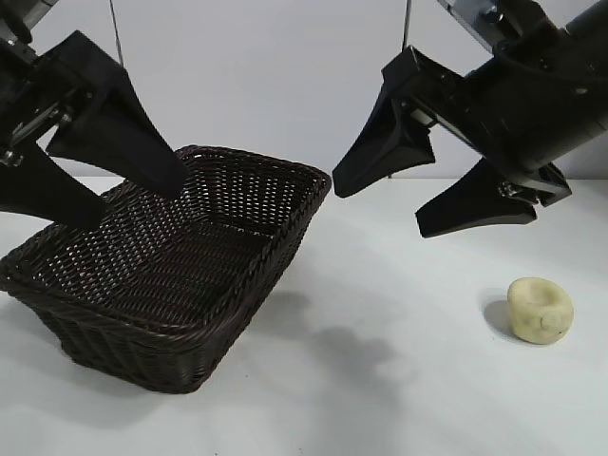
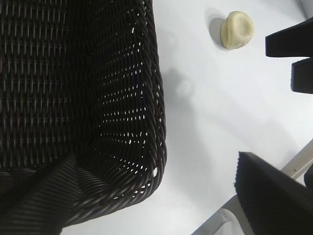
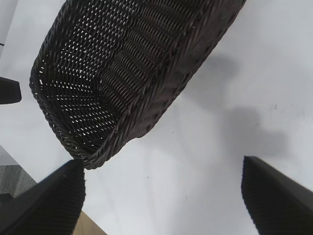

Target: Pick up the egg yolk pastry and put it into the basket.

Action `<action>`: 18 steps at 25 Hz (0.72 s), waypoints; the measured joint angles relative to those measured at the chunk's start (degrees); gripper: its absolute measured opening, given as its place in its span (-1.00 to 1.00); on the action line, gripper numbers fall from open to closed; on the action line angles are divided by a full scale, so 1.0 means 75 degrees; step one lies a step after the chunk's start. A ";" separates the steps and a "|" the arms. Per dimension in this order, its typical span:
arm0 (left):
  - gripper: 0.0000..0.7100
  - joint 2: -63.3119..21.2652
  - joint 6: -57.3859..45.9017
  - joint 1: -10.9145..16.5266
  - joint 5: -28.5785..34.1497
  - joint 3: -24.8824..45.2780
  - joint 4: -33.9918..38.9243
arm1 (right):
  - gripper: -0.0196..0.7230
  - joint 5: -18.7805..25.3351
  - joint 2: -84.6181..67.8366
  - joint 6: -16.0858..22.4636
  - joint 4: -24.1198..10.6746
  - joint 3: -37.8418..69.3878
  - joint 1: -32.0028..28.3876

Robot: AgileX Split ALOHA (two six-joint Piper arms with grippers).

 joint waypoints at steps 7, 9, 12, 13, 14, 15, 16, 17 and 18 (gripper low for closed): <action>0.77 0.0000 0.0000 0.0000 -0.0037 0.0000 -0.0015 | 0.73 0.0000 0.0000 0.0000 0.0000 0.0000 0.0000; 0.77 0.0000 0.0000 0.0000 -0.0140 0.0000 -0.0015 | 0.73 0.0000 0.0000 0.0000 0.0007 0.0000 0.0000; 0.77 0.0000 0.0000 0.0000 -0.0228 0.0000 -0.0029 | 0.73 0.0000 0.0000 0.0000 0.0007 0.0000 0.0000; 0.77 0.0000 -0.0034 0.0000 -0.0214 0.0000 -0.0059 | 0.73 0.0000 0.0000 0.0000 0.0007 0.0000 0.0000; 0.77 0.0000 -0.0126 0.0000 -0.0165 -0.0009 -0.0076 | 0.73 0.0000 0.0000 0.0000 0.0007 0.0000 0.0000; 0.77 -0.0007 -0.0322 0.0000 -0.0092 -0.0027 -0.0076 | 0.73 0.0000 0.0000 0.0000 0.0007 0.0000 0.0000; 0.77 -0.0032 -0.0560 0.0000 0.0023 -0.0042 -0.0082 | 0.73 0.0000 0.0000 0.0000 0.0007 0.0000 0.0000; 0.77 -0.0080 -0.0782 0.0000 0.0153 -0.0075 -0.0082 | 0.73 0.0000 0.0000 0.0000 0.0007 0.0000 0.0000; 0.77 -0.0163 -0.1092 0.0000 0.0272 -0.0110 -0.0053 | 0.73 0.0000 0.0000 0.0000 0.0007 0.0000 0.0000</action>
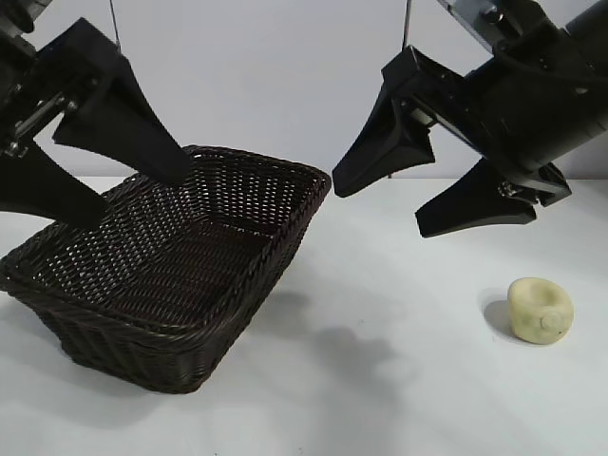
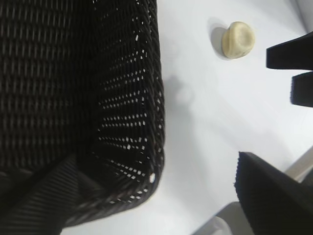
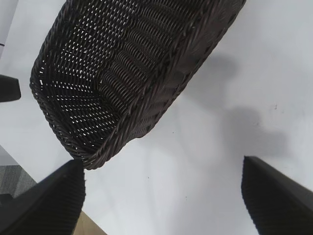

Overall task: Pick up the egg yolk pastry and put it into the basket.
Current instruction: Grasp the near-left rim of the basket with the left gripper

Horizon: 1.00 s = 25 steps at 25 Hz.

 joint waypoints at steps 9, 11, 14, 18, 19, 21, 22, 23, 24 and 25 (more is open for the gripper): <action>0.77 -0.1111 -0.4291 0.0000 0.0782 -0.0433 0.2301 | 0.73 0.0000 0.0000 0.0000 0.0000 0.0000 0.0000; 0.77 -0.1243 -0.5326 0.0000 0.0932 -0.0433 0.2925 | 0.73 0.0000 0.0000 0.0000 0.0000 0.0000 0.0000; 0.77 -0.1261 -0.6629 0.0000 0.0989 -0.0433 0.3615 | 0.73 0.0000 0.0000 0.0000 0.0009 0.0000 0.0000; 0.77 -0.1142 -0.7986 0.0000 0.0820 -0.0433 0.4237 | 0.73 0.0000 0.0000 0.0000 0.0009 0.0000 0.0000; 0.77 -0.1048 -0.8278 0.0000 0.0803 -0.0433 0.4310 | 0.73 0.0000 0.0000 0.0000 0.0009 0.0000 0.0000; 0.77 -0.0825 -0.8709 0.0000 0.0722 -0.0433 0.4400 | 0.73 0.0000 0.0000 0.0000 0.0009 0.0000 0.0000; 0.77 -0.0688 -0.8915 0.0000 0.0703 -0.0433 0.4410 | 0.73 0.0000 0.0000 0.0000 0.0009 0.0000 0.0000; 0.77 -0.0545 -0.9098 0.0000 0.0684 -0.0433 0.4427 | 0.73 0.0000 0.0000 0.0000 0.0009 0.0000 0.0000; 0.77 -0.0435 -0.9238 0.0000 0.0647 -0.0433 0.4454 | 0.73 0.0000 0.0000 0.0000 0.0009 0.0000 0.0000; 0.77 -0.0316 -0.9392 0.0000 0.0613 -0.0433 0.4482 | 0.73 0.0000 0.0000 0.0000 0.0009 0.0000 0.0000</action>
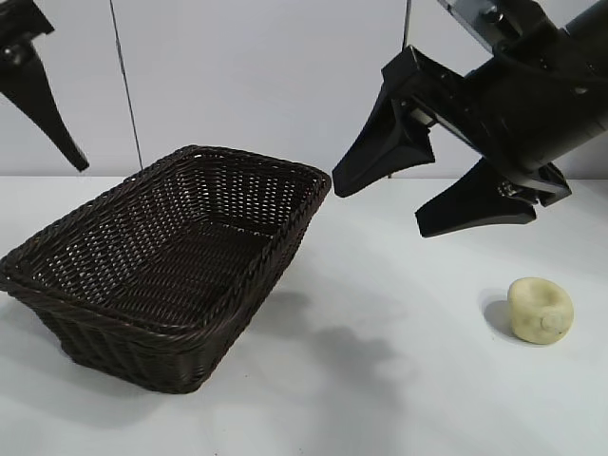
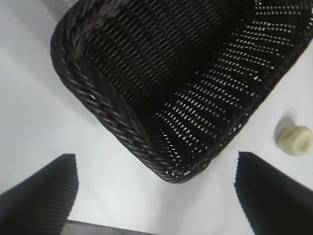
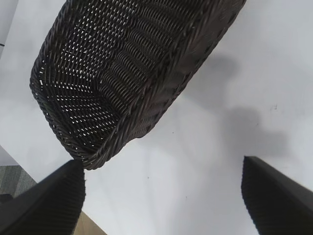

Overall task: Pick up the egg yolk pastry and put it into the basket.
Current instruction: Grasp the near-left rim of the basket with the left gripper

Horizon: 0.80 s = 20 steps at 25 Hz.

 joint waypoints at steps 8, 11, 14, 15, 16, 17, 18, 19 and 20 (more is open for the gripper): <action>0.77 0.0714 -0.0925 -0.0018 -0.0321 0.0000 0.0187 | 0.73 0.0000 0.0000 0.0000 0.0000 0.0000 0.0000; 0.77 0.0813 -0.1396 -0.0237 -0.0540 0.0197 0.0439 | 0.73 0.0000 0.0000 0.0000 0.0000 0.0000 0.0000; 0.77 0.0826 -0.2031 -0.0529 -0.0960 0.0534 0.0723 | 0.73 0.0000 0.0000 0.0000 0.0000 0.0000 0.0000; 0.77 0.0826 -0.2214 -0.0579 -0.1097 0.0612 0.0778 | 0.73 0.0000 0.0000 0.0000 0.0000 0.0000 0.0000; 0.77 0.0826 -0.2383 -0.0621 -0.1263 0.0648 0.0815 | 0.73 0.0000 0.0000 0.0000 0.0000 0.0000 0.0000; 0.77 0.0826 -0.2512 -0.0623 -0.1447 0.0685 0.0832 | 0.73 0.0000 0.0000 0.0000 0.0000 0.0000 0.0000; 0.77 0.0826 -0.2667 -0.0623 -0.1586 0.0707 0.0859 | 0.73 0.0000 0.0000 0.0000 -0.0007 0.0000 0.0000; 0.77 0.0826 -0.2839 -0.0623 -0.1682 0.0722 0.0902 | 0.73 0.0000 0.0000 0.0000 -0.0014 0.0000 0.0000; 0.77 0.0826 -0.3006 -0.0623 -0.1742 0.0722 0.0979 | 0.73 0.0000 0.0000 0.0000 -0.0014 0.0000 0.0000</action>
